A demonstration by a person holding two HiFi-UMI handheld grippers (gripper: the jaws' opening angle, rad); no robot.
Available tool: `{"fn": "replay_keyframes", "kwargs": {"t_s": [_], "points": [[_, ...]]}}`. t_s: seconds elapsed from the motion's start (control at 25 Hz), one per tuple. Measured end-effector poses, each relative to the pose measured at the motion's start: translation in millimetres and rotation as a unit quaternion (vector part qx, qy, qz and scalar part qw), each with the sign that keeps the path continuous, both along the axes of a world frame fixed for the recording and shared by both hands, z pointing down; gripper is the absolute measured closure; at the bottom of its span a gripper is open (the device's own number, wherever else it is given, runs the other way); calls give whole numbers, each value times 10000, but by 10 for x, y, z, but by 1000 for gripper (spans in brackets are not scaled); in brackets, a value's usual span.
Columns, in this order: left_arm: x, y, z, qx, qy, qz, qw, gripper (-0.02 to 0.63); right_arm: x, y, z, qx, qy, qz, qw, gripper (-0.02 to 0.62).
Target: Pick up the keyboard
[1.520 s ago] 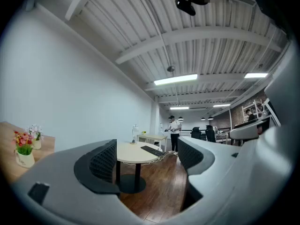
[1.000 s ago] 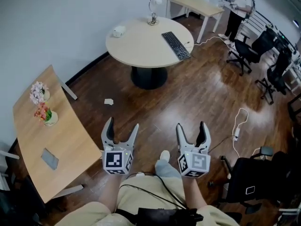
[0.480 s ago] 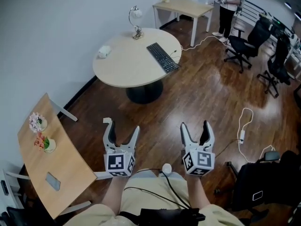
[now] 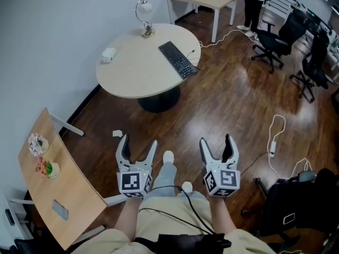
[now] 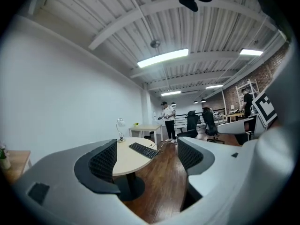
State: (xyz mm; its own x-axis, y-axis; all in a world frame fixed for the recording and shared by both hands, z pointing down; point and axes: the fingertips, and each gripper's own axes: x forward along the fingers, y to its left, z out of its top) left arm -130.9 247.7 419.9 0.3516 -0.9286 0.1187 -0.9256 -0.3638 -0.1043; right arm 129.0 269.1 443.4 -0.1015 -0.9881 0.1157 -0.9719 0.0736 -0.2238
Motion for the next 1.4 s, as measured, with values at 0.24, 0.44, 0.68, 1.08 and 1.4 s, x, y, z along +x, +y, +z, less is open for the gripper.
{"fn": "replay_keyframes", "kwargs": {"t_s": [0.24, 0.44, 0.68, 1.08, 1.4], "points": [[95, -732, 119, 22, 177, 138, 9997, 220, 43, -669, -12, -40, 260, 29, 9996, 169], [78, -1485, 29, 151, 237, 218, 9994, 221, -96, -1438, -128, -8, 465, -110, 9989, 170], [-108, -2323, -129, 279, 440, 319, 9981, 221, -562, -2361, -276, 83, 661, -507, 9965, 170], [-588, -3231, 172, 35, 669, 234, 9975, 224, -981, -3149, -55, -200, 797, -708, 9941, 170], [-298, -3901, 446, -204, 616, 180, 9977, 229, -510, -3751, 230, -562, 677, -636, 9941, 169]]}}
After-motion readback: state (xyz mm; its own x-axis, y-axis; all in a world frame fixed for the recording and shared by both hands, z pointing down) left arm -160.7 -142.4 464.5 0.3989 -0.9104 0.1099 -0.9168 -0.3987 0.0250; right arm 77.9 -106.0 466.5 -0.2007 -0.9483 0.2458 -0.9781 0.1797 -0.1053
